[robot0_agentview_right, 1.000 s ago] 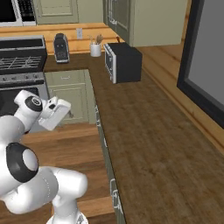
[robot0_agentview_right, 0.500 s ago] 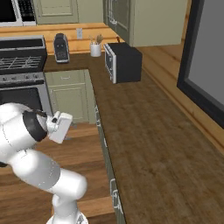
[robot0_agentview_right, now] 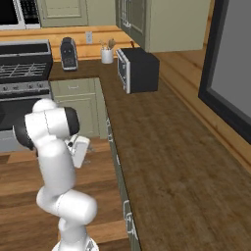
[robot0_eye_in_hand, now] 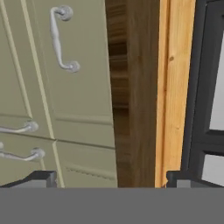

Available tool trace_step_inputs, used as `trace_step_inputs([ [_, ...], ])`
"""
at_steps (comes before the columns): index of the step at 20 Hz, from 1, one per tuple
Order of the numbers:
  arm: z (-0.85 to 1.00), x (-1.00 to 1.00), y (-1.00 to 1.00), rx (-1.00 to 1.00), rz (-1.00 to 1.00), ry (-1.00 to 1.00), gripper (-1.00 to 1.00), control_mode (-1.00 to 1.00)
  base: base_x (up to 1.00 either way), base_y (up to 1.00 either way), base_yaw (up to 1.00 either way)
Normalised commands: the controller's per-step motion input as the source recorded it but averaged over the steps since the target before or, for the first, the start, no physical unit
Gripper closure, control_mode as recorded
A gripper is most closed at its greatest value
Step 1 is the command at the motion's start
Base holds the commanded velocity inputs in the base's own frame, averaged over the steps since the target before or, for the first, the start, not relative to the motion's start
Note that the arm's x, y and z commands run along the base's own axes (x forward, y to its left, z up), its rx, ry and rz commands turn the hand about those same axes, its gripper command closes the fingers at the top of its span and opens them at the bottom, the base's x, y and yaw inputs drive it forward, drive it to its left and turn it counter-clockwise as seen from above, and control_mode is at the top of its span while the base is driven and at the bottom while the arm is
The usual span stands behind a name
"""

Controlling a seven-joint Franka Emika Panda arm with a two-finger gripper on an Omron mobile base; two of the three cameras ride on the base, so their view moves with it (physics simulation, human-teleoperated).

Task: Take a straw from the drawer in front and place it inside the glass cup on the dining counter.

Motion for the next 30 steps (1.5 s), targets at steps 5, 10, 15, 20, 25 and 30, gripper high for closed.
trace_step_inputs([
  [5,-0.43,0.41,-0.2,-0.08,-0.06,0.0,-1.0,-1.0,0.0,0.0,0.0],
  [10,-0.33,0.57,-0.18,-0.12,-0.03,0.0,-1.0,-1.0,0.0,0.0,0.0],
  [15,-0.39,0.31,-0.29,-0.11,0.0,0.0,-1.0,-1.0,0.0,0.0,0.0],
  [20,-0.33,0.01,-0.32,-0.03,0.0,-0.01,-1.0,-1.0,0.0,0.0,0.0],
  [25,-0.19,0.12,-0.19,0.0,0.0,-0.07,-1.0,-1.0,0.0,0.0,0.0],
  [30,-0.16,0.33,-0.04,0.0,0.0,-0.1,-1.0,-1.0,0.0,0.0,0.0],
])
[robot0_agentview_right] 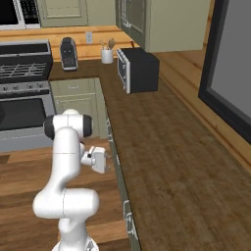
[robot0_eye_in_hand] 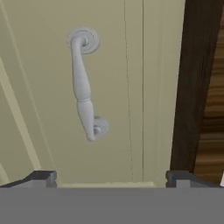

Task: Take a straw from the drawer in front and place it inside the glass cup on the dining counter.

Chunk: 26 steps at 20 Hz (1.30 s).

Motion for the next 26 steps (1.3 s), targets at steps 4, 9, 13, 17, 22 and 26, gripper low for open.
trace_step_inputs([
  [4,-0.15,0.31,-0.06,0.0,0.0,-0.09,-1.0,-1.0,0.0,0.0,0.0],
  [9,-0.12,0.29,-0.14,0.0,0.0,-0.01,-1.0,-1.0,0.0,0.0,0.0],
  [13,-0.09,0.4,-0.17,-0.01,0.0,0.0,-1.0,-1.0,0.0,0.0,0.0],
  [17,-0.19,0.39,-0.13,-0.02,0.0,0.0,-1.0,-1.0,0.0,0.0,0.0],
  [22,-0.36,0.23,-0.15,-0.05,0.0,0.0,-1.0,-1.0,0.0,0.0,0.0],
  [26,-0.41,0.05,-0.24,-0.06,0.0,0.0,-1.0,-1.0,0.0,0.0,0.0],
])
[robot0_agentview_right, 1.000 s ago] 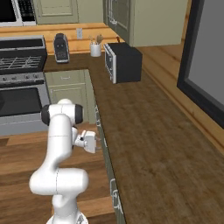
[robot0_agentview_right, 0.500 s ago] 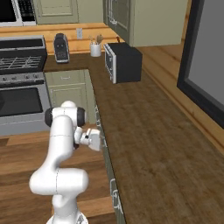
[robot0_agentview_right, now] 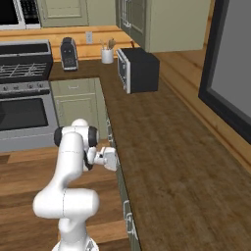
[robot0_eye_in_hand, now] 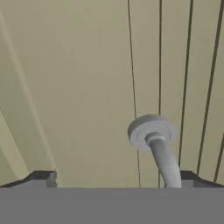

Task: Take a straw from the drawer in front and place it inside the glass cup on the dining counter.

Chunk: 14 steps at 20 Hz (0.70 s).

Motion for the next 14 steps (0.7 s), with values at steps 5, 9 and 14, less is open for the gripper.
trace_step_inputs([
  [5,-0.18,-0.05,-0.05,-0.02,0.0,-0.02,1.0,-1.0,0.0,0.0,0.0],
  [9,0.0,-0.39,0.28,0.0,0.04,-0.08,1.0,-1.0,0.0,0.0,0.0],
  [14,0.0,-0.61,0.74,0.0,0.07,-0.09,1.0,-1.0,0.0,0.0,0.0],
])
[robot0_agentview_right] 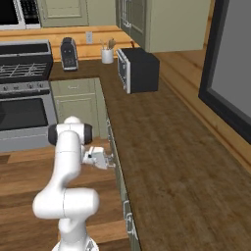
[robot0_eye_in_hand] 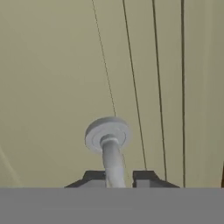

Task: Take a straw from the drawer in front and place it inside the glass cup on the dining counter.

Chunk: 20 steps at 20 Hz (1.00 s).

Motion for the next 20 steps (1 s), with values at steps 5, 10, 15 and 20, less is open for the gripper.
trace_step_inputs([
  [5,0.0,-0.75,0.95,0.0,0.1,-0.03,1.0,-1.0,0.0,0.0,0.0],
  [10,0.03,-0.78,0.97,0.02,0.13,0.0,1.0,-1.0,0.0,0.0,0.0],
  [15,0.09,-0.73,1.0,0.06,0.16,0.0,1.0,-1.0,0.0,0.0,0.0],
  [20,0.21,-0.56,1.0,0.06,0.17,0.0,1.0,-1.0,0.0,0.0,0.0],
])
